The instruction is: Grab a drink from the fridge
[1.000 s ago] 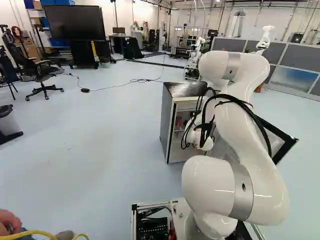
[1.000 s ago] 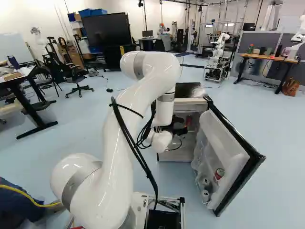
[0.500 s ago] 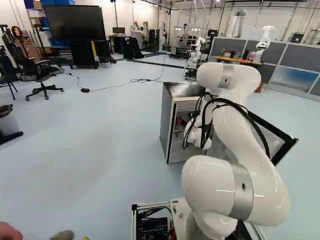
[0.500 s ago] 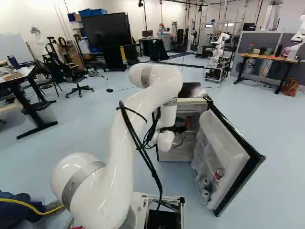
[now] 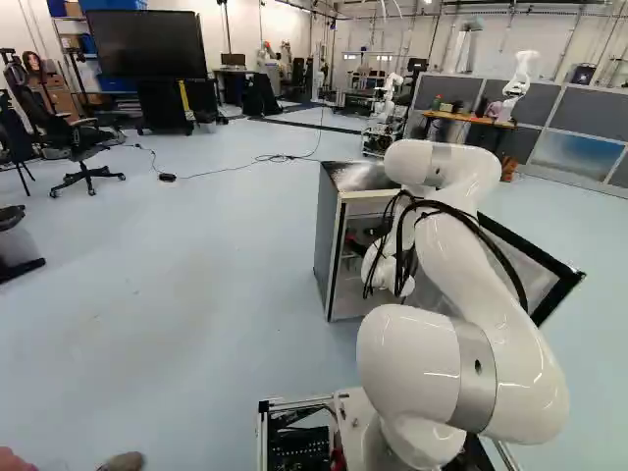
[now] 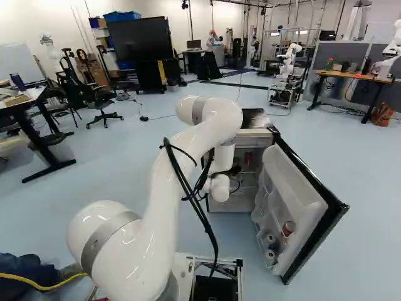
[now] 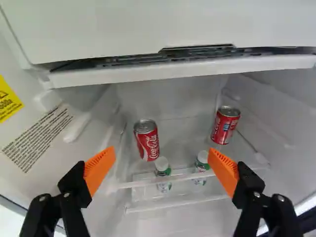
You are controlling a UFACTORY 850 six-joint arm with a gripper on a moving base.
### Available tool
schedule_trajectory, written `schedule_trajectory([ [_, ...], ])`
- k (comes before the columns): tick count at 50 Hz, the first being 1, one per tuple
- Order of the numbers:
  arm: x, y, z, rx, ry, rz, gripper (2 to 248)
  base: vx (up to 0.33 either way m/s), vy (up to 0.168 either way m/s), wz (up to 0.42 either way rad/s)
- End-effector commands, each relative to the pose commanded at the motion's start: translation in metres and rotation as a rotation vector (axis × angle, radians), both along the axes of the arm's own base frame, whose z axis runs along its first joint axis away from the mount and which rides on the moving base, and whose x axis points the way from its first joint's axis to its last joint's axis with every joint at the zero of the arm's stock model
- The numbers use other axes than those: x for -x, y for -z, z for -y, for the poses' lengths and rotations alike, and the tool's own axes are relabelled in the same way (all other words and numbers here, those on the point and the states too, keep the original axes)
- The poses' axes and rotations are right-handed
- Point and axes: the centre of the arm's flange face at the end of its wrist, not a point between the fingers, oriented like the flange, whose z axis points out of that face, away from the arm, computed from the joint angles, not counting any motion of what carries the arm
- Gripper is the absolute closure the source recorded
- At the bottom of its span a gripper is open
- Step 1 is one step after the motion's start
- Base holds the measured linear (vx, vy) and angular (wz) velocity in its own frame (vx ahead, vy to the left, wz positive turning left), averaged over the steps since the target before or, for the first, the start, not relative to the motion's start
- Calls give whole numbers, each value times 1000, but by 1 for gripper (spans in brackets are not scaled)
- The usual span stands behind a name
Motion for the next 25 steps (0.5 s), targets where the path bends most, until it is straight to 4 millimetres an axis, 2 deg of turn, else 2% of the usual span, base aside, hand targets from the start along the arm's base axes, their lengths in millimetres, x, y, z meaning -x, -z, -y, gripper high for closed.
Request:
schedule_trajectory([
  [9,-1,10,-4,-11,-68,10,3,0,0,0],
  [25,-4,12,-9,-23,-167,38,3,1,0,-2],
])
